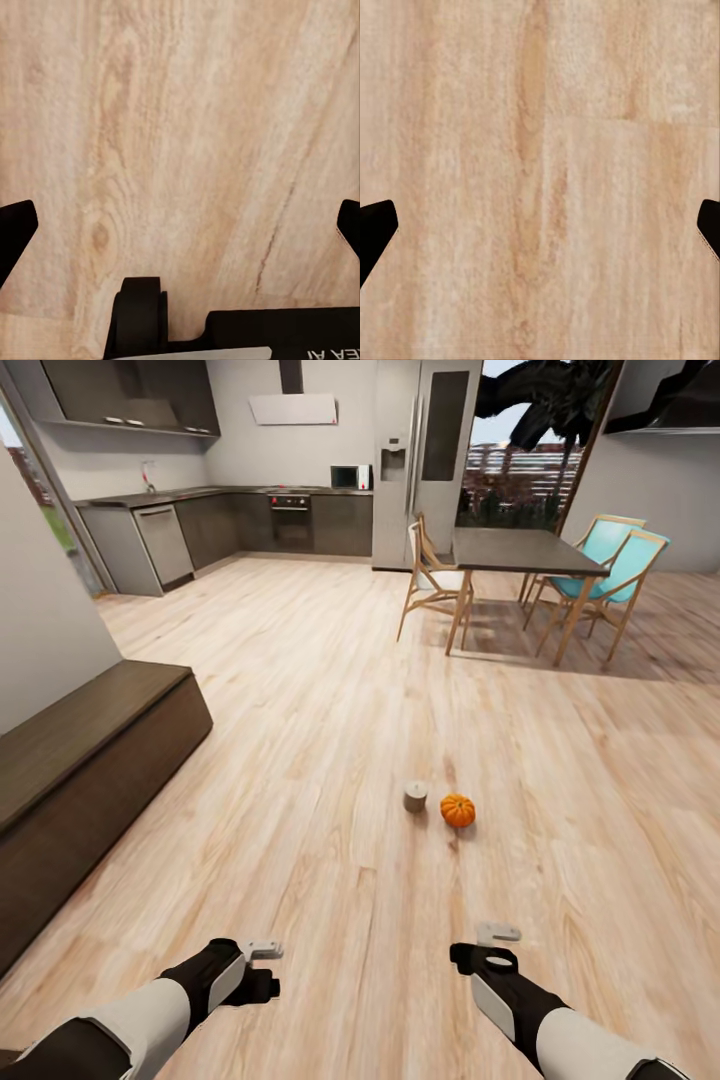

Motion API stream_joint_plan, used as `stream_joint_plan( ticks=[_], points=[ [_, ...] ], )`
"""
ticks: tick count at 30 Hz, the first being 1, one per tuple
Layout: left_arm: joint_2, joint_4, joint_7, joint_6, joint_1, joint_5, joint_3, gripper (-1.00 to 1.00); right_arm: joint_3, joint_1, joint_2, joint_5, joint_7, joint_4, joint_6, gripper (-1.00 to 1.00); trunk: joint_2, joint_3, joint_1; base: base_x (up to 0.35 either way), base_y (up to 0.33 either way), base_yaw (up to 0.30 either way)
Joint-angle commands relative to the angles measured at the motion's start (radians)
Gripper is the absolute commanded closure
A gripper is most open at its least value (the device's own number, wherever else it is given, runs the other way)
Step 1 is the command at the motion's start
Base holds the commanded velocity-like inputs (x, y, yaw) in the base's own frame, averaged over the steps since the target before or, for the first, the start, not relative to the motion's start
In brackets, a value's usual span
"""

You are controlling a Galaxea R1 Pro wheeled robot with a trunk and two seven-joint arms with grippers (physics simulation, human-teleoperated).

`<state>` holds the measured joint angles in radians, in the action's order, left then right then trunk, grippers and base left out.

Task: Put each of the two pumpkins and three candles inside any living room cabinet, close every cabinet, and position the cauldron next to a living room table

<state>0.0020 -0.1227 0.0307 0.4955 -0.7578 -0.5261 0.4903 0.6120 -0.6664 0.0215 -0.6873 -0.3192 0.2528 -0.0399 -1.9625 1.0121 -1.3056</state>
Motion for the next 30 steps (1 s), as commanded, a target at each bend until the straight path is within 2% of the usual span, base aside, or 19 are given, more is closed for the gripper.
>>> stream_joint_plan(
  ticks=[1, 9, 18, 22, 30],
  points=[
    [0.001, 0.0, 0.0, 0.0, 0.0, 0.0, 0.0, -1.0, 0.0, 0.0, 0.001, -0.001, 0.0, -0.003, 0.0, -1.0, 0.0, 0.0, 0.0, 0.326, 0.0, 0.0],
    [0.003, 0.0, 0.0, -0.001, 0.0, 0.0, 0.0, -1.0, 0.001, 0.001, 0.0, -0.001, 0.001, -0.006, 0.0, -1.0, 0.0, 0.0, 0.0, 0.326, 0.0, 0.0],
    [0.003, 0.0, 0.0, -0.05, 0.0, -0.002, 0.0, -1.0, 0.002, 0.001, -0.002, -0.001, 0.0, 0.001, 0.0, -1.0, 0.0, 0.0, 0.0, 0.326, 0.0, 0.0],
    [0.004, 0.0, 0.0, -0.052, 0.0, -0.002, -0.001, -1.0, 0.002, 0.0, -0.021, 0.0, 0.0, -0.004, 0.0, -1.0, 0.0, 0.0, 0.0, 0.326, 0.0, 0.0],
    [0.006, 0.0, 0.0, -0.052, 0.0, -0.002, -0.001, -1.0, 0.002, 0.001, -0.021, 0.0, 0.0, -0.004, 0.0, -1.0, 0.0, 0.0, 0.0, 0.326, 0.0, 0.0]
  ],
)
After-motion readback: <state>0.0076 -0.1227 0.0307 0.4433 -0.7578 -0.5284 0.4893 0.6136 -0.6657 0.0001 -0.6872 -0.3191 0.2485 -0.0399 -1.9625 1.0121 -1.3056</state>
